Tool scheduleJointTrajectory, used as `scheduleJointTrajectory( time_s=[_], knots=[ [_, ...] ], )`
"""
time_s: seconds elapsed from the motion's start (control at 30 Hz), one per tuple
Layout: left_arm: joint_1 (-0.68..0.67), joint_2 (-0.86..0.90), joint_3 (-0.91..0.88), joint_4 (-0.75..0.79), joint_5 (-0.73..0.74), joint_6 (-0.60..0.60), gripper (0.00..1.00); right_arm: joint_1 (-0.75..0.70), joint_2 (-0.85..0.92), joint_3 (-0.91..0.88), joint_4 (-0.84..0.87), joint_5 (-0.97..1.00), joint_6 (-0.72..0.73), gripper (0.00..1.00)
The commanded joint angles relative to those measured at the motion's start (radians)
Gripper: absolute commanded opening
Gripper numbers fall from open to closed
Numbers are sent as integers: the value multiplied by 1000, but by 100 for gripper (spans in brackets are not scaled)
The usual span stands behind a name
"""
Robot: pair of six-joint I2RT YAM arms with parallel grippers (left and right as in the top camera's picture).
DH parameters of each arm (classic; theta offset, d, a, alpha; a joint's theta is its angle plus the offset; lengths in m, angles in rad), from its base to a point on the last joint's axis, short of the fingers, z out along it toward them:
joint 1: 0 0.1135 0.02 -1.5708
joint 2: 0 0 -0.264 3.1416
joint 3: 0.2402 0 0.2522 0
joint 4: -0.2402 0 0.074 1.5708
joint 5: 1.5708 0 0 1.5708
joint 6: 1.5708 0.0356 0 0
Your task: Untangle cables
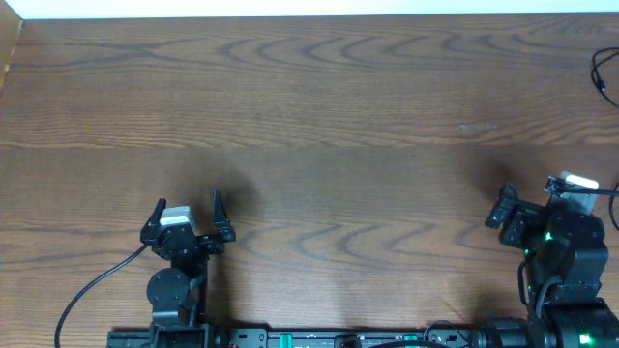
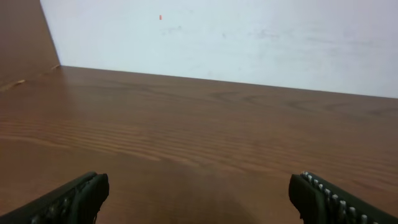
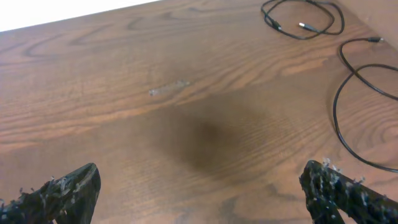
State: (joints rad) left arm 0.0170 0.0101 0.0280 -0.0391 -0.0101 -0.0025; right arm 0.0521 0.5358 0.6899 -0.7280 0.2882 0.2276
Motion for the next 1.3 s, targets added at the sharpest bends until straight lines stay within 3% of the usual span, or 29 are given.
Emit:
scheduleJointTrajectory(
  time_s=[0.0,0.63,1.27],
  knots=[
    [4,-9,-24,-30,39,2,98,10,-2,-4,-30,12,11,99],
    [4,-5,-24,-27,58,2,98,10,-2,-4,-319,12,11,99],
    [4,-5,-24,-27,58,2,98,10,-2,-4,-333,12,11,99]
  ],
)
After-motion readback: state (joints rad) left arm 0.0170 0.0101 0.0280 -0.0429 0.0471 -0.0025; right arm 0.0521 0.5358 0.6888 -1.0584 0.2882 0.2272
